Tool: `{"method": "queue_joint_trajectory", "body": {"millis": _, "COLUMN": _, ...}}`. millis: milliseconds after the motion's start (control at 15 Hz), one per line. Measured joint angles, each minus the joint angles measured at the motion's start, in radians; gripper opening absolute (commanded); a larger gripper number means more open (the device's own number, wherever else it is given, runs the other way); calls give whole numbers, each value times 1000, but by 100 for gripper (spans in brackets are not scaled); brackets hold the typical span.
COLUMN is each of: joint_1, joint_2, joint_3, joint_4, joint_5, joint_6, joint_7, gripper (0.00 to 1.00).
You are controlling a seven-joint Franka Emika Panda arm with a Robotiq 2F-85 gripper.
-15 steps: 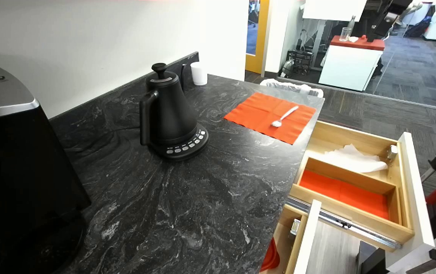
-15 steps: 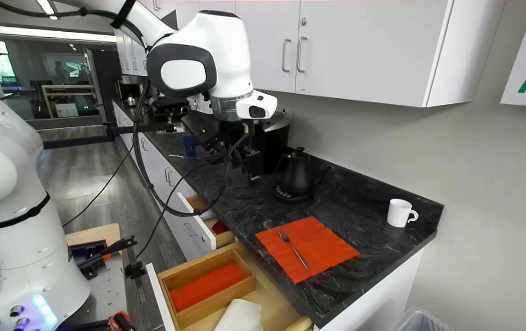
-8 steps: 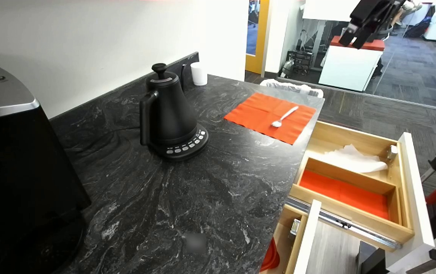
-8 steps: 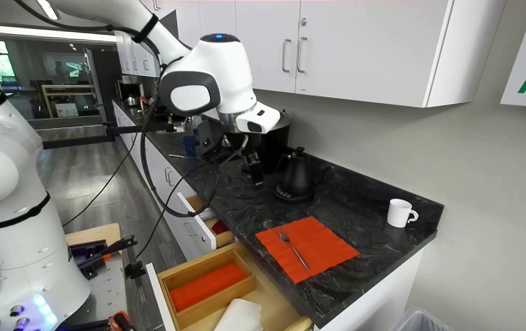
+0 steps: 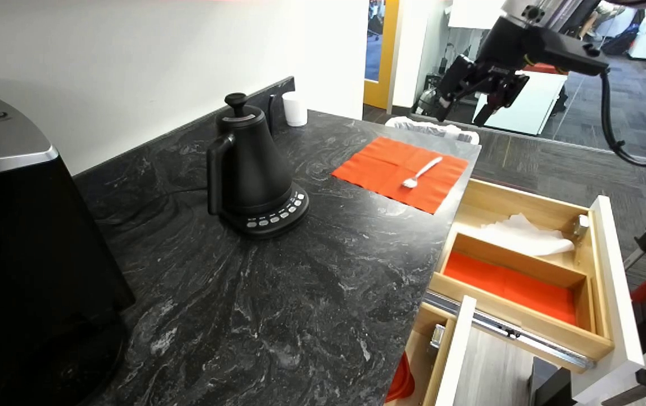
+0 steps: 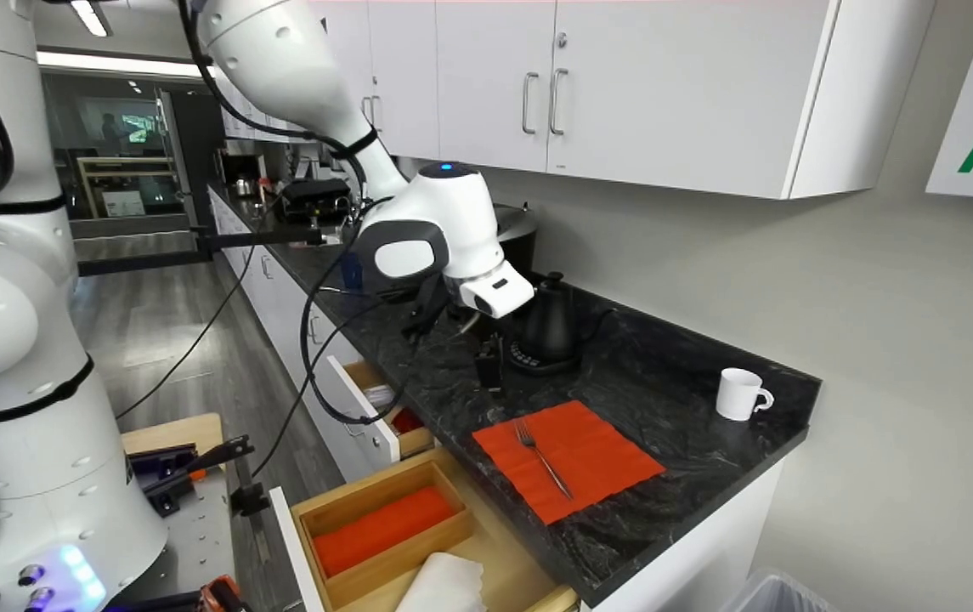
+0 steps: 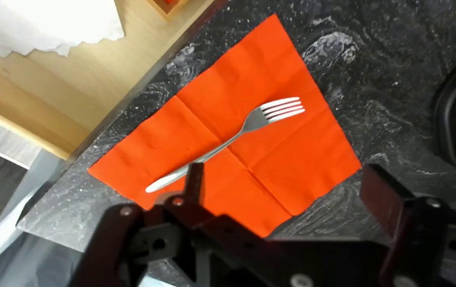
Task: Move the fork to the left compartment in the drawer
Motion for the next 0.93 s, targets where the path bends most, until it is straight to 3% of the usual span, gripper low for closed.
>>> {"method": "queue_joint_trajectory", "body": {"millis": 400, "joint_1": 71, "joint_2": 180, "joint_3": -128, "joint_4": 166, "joint_5": -106, "joint_6": 2, "joint_7": 384, "gripper": 100}}
{"method": "queue_joint_trajectory", "body": {"millis": 933, "joint_1": 322, "joint_2": 401, "joint_3": -384, "joint_4": 360, "joint_5": -147, "joint_6": -45, "joint_7": 906, "gripper": 100}}
